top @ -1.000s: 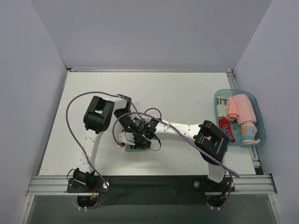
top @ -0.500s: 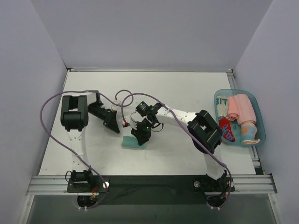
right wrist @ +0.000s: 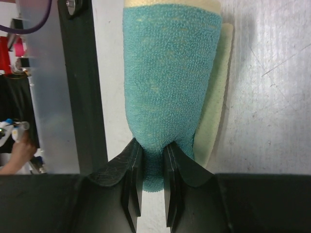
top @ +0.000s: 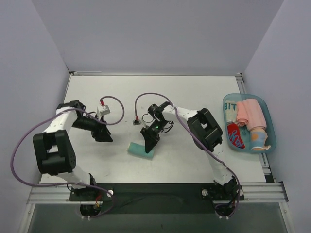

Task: Roll the towels
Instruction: Roll the towel

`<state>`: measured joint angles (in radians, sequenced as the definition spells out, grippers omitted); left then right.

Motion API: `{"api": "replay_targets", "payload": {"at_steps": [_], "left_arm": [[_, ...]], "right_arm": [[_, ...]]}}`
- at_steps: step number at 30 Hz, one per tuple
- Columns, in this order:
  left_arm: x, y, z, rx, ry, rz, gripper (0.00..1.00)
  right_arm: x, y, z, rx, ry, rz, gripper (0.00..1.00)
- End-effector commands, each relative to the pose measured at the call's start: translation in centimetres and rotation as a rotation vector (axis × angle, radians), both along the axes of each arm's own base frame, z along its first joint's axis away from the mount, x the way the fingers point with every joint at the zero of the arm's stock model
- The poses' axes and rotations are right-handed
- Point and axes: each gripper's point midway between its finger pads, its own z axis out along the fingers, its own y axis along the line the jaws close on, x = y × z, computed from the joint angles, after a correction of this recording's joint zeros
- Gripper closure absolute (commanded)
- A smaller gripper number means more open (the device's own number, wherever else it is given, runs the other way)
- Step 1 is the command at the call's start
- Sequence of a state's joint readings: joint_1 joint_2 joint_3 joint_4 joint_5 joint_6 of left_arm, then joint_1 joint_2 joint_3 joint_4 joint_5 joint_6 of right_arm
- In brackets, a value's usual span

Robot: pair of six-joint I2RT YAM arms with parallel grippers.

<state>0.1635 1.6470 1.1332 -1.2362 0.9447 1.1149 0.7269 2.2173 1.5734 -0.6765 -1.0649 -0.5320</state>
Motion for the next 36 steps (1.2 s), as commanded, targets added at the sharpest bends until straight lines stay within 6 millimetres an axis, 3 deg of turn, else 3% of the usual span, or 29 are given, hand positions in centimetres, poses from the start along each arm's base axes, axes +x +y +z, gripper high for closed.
{"api": "replay_targets", "payload": {"at_steps": [1, 3, 4, 5, 7, 8, 10, 12, 19, 26, 30, 31, 32, 33, 36], "left_arm": [[1.4, -0.1, 0.2, 0.071, -0.262, -0.077, 0.31], [0.7, -0.9, -0.2, 0.100, -0.308, -0.111, 0.30], [1.4, -1.3, 0.5, 0.126, -0.410, -0.126, 0.28], [0.1, -3.3, -0.1, 0.132, -0.421, -0.197, 0.28], [0.5, -4.9, 0.4, 0.181, -0.566, -0.257, 0.25], [-0.9, -6.6, -0.3, 0.178, -0.571, -0.317, 0.23], [-0.9, -8.0, -0.4, 0.211, -0.658, -0.379, 0.21], [-1.9, -9.7, -0.9, 0.212, -0.684, -0.465, 0.21], [-2.9, -12.9, -2.9, 0.212, -0.685, -0.598, 0.25], [-3.4, -13.2, -6.9, 0.276, -0.618, -0.649, 0.32], [-3.3, -12.9, -8.1, 0.307, -0.570, -0.650, 0.53], [-3.7, -12.7, -8.5, 0.312, -0.548, -0.656, 0.63], [-3.9, -12.5, -8.7, 0.316, -0.533, -0.659, 0.68], [-4.3, -12.3, -8.9, 0.319, -0.511, -0.662, 0.70], [-5.5, -11.5, -9.7, 0.327, -0.425, -0.669, 0.78]], "right_arm": [[-1.9, -2.8, -3.0, -0.180, 0.111, 0.009, 1.00], [-1.9, -2.8, -3.1, -0.183, 0.122, 0.012, 1.00], [-1.8, -2.8, -3.2, -0.183, 0.125, 0.011, 1.00], [-1.9, -2.9, -3.2, -0.189, 0.134, 0.012, 1.00], [-1.9, -2.9, -3.4, -0.190, 0.144, 0.014, 1.00], [-1.9, -2.9, -3.5, -0.192, 0.146, 0.016, 1.00], [-1.8, -2.9, -3.6, -0.193, 0.162, 0.012, 1.00], [-1.8, -2.8, -3.9, -0.196, 0.174, 0.009, 1.00], [-1.0, -2.6, -4.0, -0.182, 0.208, -0.014, 1.00], [-0.2, -2.6, -4.1, -0.176, 0.236, -0.040, 0.99], [0.4, -2.6, -3.6, -0.176, 0.238, -0.064, 0.97], [0.9, -2.6, -3.4, -0.167, 0.234, -0.077, 0.89], [1.4, -2.5, -2.8, -0.159, 0.226, -0.091, 0.84], [2.5, -2.6, -2.2, -0.147, 0.214, -0.117, 0.77], [5.3, -3.6, -0.3, -0.135, 0.170, -0.199, 0.67]]}}
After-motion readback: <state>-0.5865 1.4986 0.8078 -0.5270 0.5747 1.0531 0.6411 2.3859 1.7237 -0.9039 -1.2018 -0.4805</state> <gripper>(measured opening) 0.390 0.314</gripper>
